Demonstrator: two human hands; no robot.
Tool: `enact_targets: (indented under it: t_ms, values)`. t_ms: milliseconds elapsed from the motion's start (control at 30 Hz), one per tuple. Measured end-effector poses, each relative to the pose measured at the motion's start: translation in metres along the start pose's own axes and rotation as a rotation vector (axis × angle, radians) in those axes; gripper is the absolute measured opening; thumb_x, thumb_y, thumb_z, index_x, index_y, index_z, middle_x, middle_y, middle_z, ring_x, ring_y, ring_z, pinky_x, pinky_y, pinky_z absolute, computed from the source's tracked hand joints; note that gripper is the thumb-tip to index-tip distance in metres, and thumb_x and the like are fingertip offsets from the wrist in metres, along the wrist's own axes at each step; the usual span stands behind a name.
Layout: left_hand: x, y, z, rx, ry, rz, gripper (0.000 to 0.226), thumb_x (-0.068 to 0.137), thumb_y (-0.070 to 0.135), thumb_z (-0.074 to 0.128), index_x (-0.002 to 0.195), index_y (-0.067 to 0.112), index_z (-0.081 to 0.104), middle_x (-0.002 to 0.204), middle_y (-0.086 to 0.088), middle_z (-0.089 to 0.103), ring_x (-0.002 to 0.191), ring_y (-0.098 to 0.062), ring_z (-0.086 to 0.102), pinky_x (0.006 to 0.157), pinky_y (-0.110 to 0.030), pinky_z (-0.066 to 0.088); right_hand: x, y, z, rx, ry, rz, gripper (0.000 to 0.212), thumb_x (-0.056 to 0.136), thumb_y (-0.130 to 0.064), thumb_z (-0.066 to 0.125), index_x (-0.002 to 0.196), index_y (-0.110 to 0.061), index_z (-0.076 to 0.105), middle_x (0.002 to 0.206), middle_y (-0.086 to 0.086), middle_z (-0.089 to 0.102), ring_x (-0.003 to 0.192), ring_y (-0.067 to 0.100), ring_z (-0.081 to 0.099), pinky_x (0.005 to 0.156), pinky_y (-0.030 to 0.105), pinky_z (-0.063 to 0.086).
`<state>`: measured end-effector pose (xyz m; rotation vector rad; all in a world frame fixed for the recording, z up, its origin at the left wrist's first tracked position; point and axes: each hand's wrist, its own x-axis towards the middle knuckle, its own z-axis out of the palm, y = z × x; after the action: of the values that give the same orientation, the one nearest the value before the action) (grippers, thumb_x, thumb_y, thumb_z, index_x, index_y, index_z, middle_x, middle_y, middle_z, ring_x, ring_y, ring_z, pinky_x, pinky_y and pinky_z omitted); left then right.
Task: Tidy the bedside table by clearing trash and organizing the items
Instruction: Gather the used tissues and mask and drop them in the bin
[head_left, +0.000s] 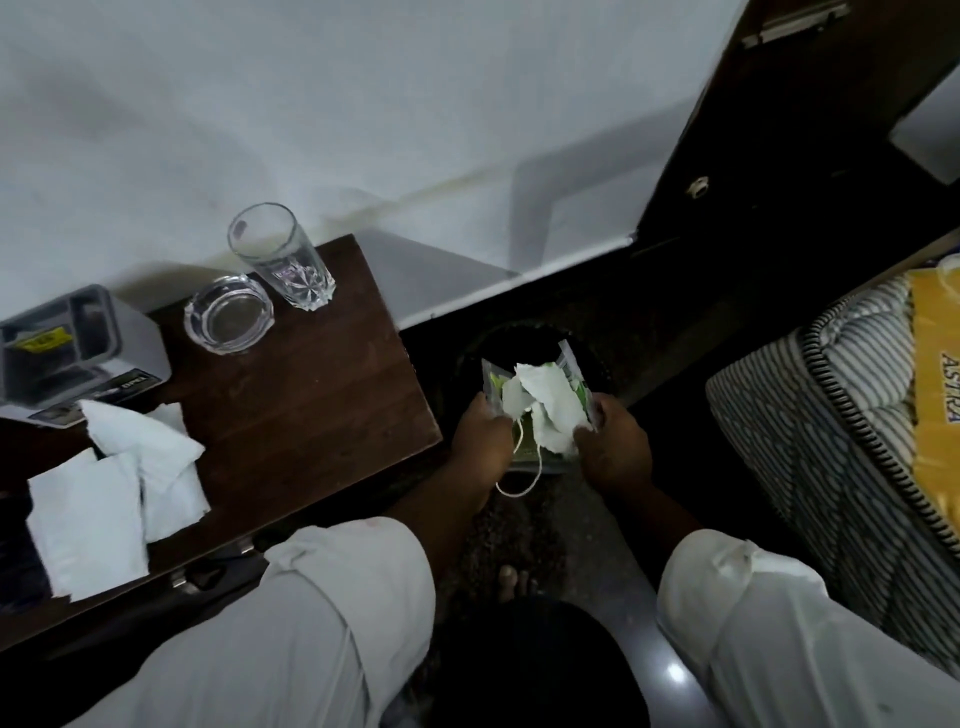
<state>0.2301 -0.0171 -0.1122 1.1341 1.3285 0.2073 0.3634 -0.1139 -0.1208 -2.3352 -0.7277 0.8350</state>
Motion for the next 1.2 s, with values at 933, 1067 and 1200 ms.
enact_targets:
  t_ms: [933, 1067, 1200]
  values:
    - [-0.102, 0.003, -0.065, 0.056, 0.026, 0.084, 0.053, 0.102, 0.02, 0.051, 0.153, 0.011, 0.039, 0.156, -0.009, 0.045, 0.143, -0.023, 0.044, 0.115, -0.03, 0.036, -0.078, -0.109, 0.016, 0.059, -0.015, -0.214, 0.051, 0.082, -0.013, 0.066, 0.131, -0.022, 0.06, 0.126, 0.004, 0.068, 0.108, 0.024, 0.067, 0.094, 0.034, 0.051]
    - [-0.122, 0.006, -0.091, -0.005, 0.049, 0.103, 0.043, 0.1, 0.017, 0.051, 0.143, 0.013, 0.052, 0.144, -0.013, 0.057, 0.132, -0.031, 0.055, 0.113, -0.042, 0.042, -0.1, -0.139, 0.022, 0.044, -0.004, -0.303, 0.049, 0.084, -0.014, 0.065, 0.133, -0.02, 0.059, 0.125, 0.004, 0.068, 0.097, 0.015, 0.066, 0.082, 0.025, 0.046]
    - [-0.145, 0.007, -0.127, -0.042, 0.113, 0.135, 0.047, 0.1, 0.021, 0.052, 0.146, 0.015, 0.049, 0.148, -0.009, 0.055, 0.134, -0.027, 0.054, 0.115, -0.044, 0.041, -0.124, -0.167, 0.031, 0.054, -0.042, -0.371, 0.049, 0.084, -0.015, 0.067, 0.132, -0.02, 0.058, 0.124, 0.005, 0.068, 0.089, 0.015, 0.068, 0.086, 0.03, 0.053]
